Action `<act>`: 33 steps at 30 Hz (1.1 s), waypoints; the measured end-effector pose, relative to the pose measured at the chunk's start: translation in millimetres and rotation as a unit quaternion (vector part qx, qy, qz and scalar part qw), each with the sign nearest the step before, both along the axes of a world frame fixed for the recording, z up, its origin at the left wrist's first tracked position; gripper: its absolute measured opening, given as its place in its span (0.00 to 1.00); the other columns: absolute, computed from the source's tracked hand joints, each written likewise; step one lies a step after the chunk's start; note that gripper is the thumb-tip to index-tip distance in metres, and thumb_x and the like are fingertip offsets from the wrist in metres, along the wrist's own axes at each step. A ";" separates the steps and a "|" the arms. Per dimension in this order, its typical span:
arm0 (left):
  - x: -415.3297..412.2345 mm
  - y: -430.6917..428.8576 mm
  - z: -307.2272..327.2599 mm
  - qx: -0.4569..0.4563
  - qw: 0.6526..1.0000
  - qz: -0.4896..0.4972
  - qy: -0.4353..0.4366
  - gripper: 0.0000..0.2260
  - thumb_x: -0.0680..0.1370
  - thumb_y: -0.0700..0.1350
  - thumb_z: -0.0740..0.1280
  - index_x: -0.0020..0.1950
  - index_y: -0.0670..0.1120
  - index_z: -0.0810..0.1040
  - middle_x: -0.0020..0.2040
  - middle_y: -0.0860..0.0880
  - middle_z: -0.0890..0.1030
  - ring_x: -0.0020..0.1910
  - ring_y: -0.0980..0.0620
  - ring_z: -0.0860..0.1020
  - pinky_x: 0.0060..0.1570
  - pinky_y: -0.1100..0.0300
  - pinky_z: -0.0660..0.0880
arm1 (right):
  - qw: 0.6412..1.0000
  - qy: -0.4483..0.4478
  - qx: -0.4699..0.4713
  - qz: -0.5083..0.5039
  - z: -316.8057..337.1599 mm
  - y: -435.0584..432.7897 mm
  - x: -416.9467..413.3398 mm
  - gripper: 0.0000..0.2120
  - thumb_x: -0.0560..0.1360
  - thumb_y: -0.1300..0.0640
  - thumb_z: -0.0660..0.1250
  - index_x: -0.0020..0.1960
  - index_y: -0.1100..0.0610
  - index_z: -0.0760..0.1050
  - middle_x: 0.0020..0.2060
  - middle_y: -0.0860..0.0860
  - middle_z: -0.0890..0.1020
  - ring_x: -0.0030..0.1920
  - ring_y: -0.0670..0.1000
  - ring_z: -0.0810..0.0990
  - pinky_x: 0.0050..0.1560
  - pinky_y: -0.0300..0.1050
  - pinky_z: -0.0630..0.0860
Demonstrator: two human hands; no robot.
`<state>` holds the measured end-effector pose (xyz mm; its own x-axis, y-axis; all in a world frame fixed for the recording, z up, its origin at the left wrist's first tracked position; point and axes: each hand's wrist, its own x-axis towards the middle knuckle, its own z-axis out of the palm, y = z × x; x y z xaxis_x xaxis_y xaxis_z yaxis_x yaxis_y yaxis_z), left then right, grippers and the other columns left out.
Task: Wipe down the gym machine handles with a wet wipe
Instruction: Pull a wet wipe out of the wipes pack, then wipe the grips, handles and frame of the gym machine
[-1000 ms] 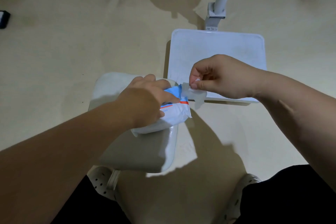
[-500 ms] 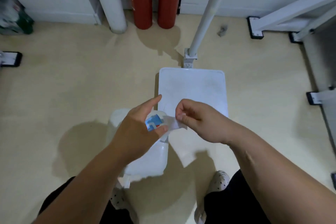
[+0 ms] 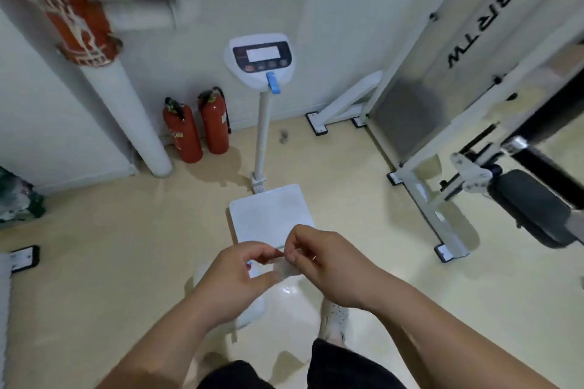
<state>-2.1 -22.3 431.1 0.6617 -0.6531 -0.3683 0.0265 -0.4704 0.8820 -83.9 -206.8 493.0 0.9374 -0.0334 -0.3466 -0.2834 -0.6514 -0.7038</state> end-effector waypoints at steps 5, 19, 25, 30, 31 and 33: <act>-13.8 -29.9 53.3 -0.008 0.996 -0.059 -0.066 0.10 0.77 0.41 0.73 0.39 0.55 0.85 0.41 0.56 0.85 0.39 0.59 0.79 0.42 0.66 0.72 | 0.993 -0.049 -0.006 -0.110 48.4 -5.7 -52.4 0.07 0.82 0.56 0.64 0.46 0.46 0.74 0.41 0.46 0.80 0.42 0.48 0.77 0.45 0.45 0.75; -188.2 -156.5 115.0 -0.094 0.992 -0.022 -0.076 0.08 0.77 0.41 0.73 0.41 0.53 0.86 0.38 0.52 0.86 0.36 0.53 0.83 0.39 0.55 0.81 | 0.916 -0.197 0.072 -0.343 57.3 -78.8 -243.3 0.04 0.79 0.52 0.67 0.46 0.46 0.77 0.38 0.45 0.83 0.37 0.44 0.78 0.38 0.36 0.72; -269.0 -205.7 121.1 -0.121 0.992 -0.027 -0.005 0.04 0.72 0.46 0.71 0.42 0.49 0.85 0.41 0.46 0.87 0.44 0.46 0.86 0.47 0.50 0.83 | 0.889 -0.233 0.136 -0.370 45.2 -115.1 -318.5 0.08 0.76 0.44 0.70 0.54 0.44 0.78 0.50 0.44 0.85 0.49 0.48 0.85 0.45 0.45 0.82; -294.1 -240.1 130.8 -0.134 0.990 -0.040 0.029 0.04 0.72 0.46 0.71 0.42 0.48 0.85 0.41 0.44 0.88 0.43 0.48 0.86 0.45 0.57 0.82 | 0.865 -0.252 0.154 -0.406 39.7 -137.7 -341.6 0.11 0.75 0.46 0.70 0.56 0.39 0.76 0.48 0.41 0.84 0.43 0.47 0.86 0.41 0.45 0.81; -296.3 -246.6 132.7 -0.138 0.989 -0.042 0.036 0.04 0.72 0.45 0.71 0.42 0.47 0.85 0.42 0.43 0.88 0.43 0.47 0.87 0.45 0.58 0.82 | 0.860 -0.259 0.151 -0.412 38.6 -143.0 -343.0 0.11 0.75 0.48 0.71 0.56 0.39 0.76 0.46 0.41 0.85 0.40 0.46 0.85 0.38 0.41 0.79; -298.3 -259.1 134.9 -0.139 0.988 -0.046 0.041 0.04 0.75 0.41 0.71 0.42 0.46 0.85 0.42 0.42 0.87 0.44 0.47 0.87 0.44 0.59 0.81 | 0.850 -0.275 0.139 -0.427 37.9 -154.3 -343.2 0.12 0.76 0.54 0.71 0.54 0.38 0.77 0.42 0.41 0.85 0.38 0.44 0.83 0.36 0.32 0.73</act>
<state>-300.4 -281.4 566.1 0.5705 -0.7924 -0.2160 0.0711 -0.2144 0.9742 -427.1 -361.1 530.9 0.6359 -0.7712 0.0305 -0.1481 -0.1606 -0.9758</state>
